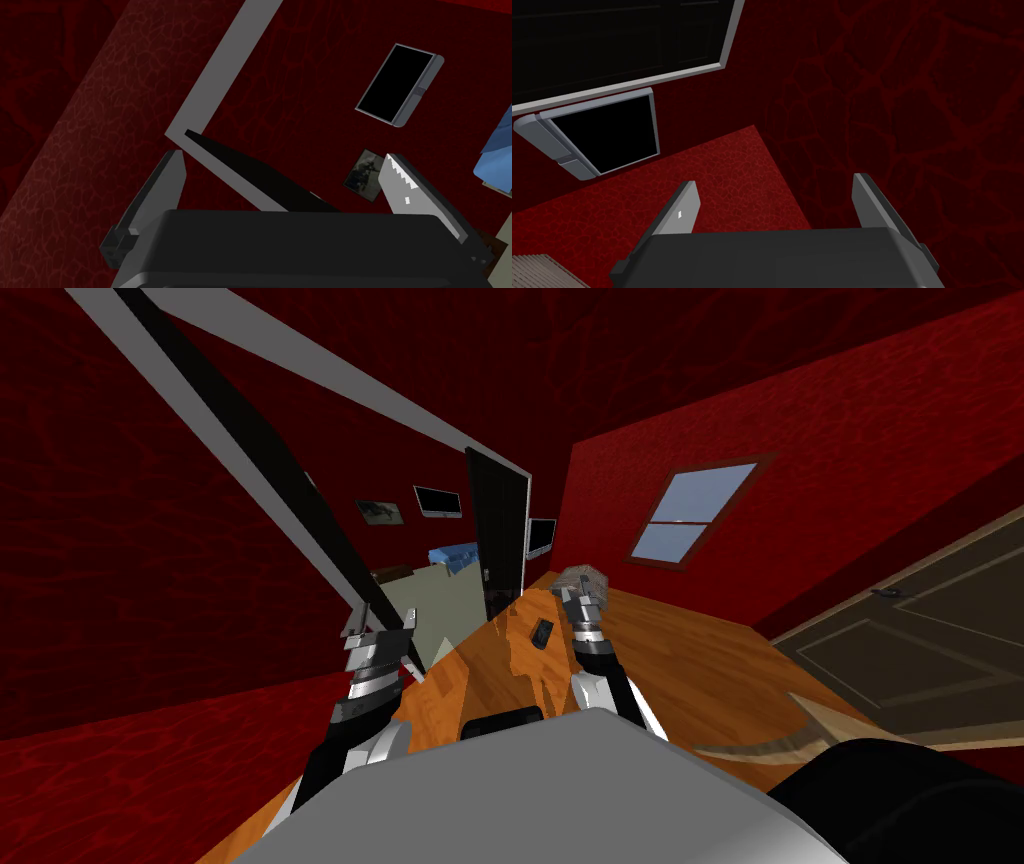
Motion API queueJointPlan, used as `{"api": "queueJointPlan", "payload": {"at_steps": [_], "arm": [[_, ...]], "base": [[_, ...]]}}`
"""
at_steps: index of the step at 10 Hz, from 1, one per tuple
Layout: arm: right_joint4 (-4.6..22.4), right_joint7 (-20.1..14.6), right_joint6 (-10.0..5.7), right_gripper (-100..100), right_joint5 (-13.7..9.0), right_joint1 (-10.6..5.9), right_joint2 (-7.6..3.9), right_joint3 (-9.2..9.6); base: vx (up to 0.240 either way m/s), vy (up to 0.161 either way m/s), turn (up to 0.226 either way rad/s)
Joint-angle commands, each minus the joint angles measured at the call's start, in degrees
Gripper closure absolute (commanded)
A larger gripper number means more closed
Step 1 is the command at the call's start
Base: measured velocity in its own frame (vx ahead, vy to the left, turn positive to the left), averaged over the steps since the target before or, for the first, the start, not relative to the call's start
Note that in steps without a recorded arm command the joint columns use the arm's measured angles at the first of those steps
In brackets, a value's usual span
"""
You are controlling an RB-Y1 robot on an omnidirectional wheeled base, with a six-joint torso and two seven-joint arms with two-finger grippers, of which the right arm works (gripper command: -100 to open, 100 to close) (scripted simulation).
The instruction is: Push the door open
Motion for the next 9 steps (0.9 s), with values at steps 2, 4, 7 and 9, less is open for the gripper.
{"api": "queueJointPlan", "payload": {"at_steps": [2, 4, 7, 9], "arm": [[2.66, -0.49, -1.05, -100, 0.05, -0.7, -0.99, 0.24], [4.8, -0.88, -1.9, -100, 0.09, -1.26, -1.74, 0.44], [8.52, -1.57, -3.37, -100, 0.17, -2.23, -2.91, 0.78], [11.22, -2.07, -4.43, -100, 0.22, -2.94, -3.69, 1.03]], "base": [[0.1, -0.022, 0.07], [0.136, 0.032, 0.047], [0.162, 0.025, 0.073], [0.12, -0.016, 0.077]]}}
